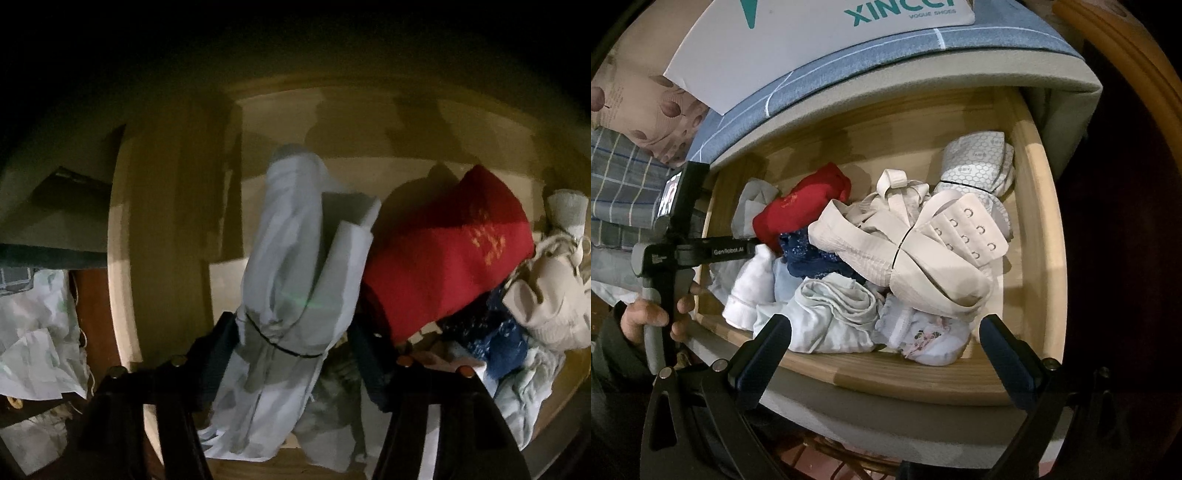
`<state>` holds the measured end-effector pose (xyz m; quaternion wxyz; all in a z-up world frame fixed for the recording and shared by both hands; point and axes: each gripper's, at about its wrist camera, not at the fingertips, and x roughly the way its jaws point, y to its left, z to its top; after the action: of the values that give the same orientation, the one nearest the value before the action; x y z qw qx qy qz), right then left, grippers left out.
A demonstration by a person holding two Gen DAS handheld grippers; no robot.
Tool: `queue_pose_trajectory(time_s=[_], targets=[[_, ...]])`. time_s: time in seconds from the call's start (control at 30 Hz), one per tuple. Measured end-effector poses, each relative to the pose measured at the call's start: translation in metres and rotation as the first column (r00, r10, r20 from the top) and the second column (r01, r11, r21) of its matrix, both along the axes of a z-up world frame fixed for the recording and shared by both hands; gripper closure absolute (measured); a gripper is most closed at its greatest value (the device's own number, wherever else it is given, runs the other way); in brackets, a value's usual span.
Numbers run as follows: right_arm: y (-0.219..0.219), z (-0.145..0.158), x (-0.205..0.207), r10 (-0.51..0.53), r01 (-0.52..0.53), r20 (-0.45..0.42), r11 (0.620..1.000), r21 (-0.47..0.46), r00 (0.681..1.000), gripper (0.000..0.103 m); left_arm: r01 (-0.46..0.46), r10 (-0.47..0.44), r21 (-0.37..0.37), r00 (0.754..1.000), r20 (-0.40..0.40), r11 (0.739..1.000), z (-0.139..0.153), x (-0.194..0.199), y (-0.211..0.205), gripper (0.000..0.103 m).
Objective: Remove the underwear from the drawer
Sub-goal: 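Lower the left gripper onto the white rolled underwear and close it, then lift the white underwear with the left gripper while the right gripper grasps the beige bra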
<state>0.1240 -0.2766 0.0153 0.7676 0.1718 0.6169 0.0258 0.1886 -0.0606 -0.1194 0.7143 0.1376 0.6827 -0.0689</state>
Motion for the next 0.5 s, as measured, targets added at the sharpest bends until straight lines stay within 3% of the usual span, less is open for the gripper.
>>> queue_pose_trajectory(time_s=[0.03,0.13,0.5], targets=[[0.000,0.000,0.000,-0.002,0.002,-0.001,1.000,0.002,1.000,0.002,0.002,-0.002,0.004,1.000,-0.002,1.000,0.000,-0.001,0.002,0.053],[0.000,-0.001,0.000,-0.008,0.008,0.000,1.000,0.002,1.000,0.002,-0.022,0.022,-0.010,1.000,-0.019,1.000,0.001,-0.003,0.010,0.064],[-0.003,-0.002,0.001,-0.021,0.021,-0.010,0.999,-0.033,1.000,0.002,-0.077,0.077,-0.034,0.997,-0.013,0.996,0.021,-0.007,0.023,0.070]])
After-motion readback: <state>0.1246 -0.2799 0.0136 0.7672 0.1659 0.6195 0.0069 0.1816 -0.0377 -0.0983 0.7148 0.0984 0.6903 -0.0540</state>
